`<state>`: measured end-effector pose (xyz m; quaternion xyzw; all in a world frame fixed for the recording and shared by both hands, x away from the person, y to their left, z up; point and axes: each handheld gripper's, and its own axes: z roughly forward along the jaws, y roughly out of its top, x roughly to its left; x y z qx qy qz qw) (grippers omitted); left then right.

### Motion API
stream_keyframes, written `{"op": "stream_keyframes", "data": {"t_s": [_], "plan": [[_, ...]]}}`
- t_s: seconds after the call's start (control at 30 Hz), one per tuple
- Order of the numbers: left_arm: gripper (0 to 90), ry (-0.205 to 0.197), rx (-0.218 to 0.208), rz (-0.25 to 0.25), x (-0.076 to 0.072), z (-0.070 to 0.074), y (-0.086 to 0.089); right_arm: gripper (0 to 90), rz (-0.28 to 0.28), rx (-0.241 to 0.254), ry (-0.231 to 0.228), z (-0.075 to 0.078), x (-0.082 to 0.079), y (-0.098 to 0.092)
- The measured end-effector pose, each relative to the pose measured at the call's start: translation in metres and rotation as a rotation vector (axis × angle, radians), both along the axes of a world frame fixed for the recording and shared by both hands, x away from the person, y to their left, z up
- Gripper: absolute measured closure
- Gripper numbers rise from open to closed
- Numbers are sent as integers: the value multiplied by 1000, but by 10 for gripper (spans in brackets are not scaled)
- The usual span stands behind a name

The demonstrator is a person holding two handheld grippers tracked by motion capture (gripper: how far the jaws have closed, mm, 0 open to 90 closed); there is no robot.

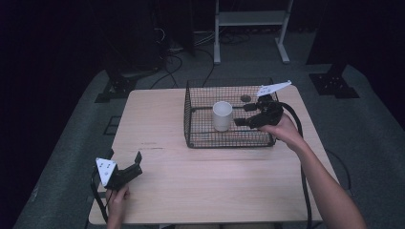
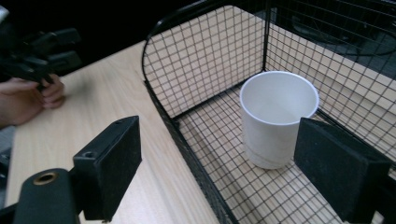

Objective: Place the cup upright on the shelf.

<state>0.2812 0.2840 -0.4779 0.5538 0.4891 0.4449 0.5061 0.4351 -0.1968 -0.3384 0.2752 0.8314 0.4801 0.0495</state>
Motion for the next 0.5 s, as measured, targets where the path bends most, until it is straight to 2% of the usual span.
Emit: {"op": "stream_keyframes", "data": {"t_s": [0.17,0.23,0.5], "plan": [[0,0,0,0,0,0,0,142,6,5,-2,-3,-7,-6],[0,0,0,0,0,0,0,142,0,26,-3,-4,-9,-10],[0,0,0,0,0,0,0,142,-5,28,-9,-7,-18,-19]]}}
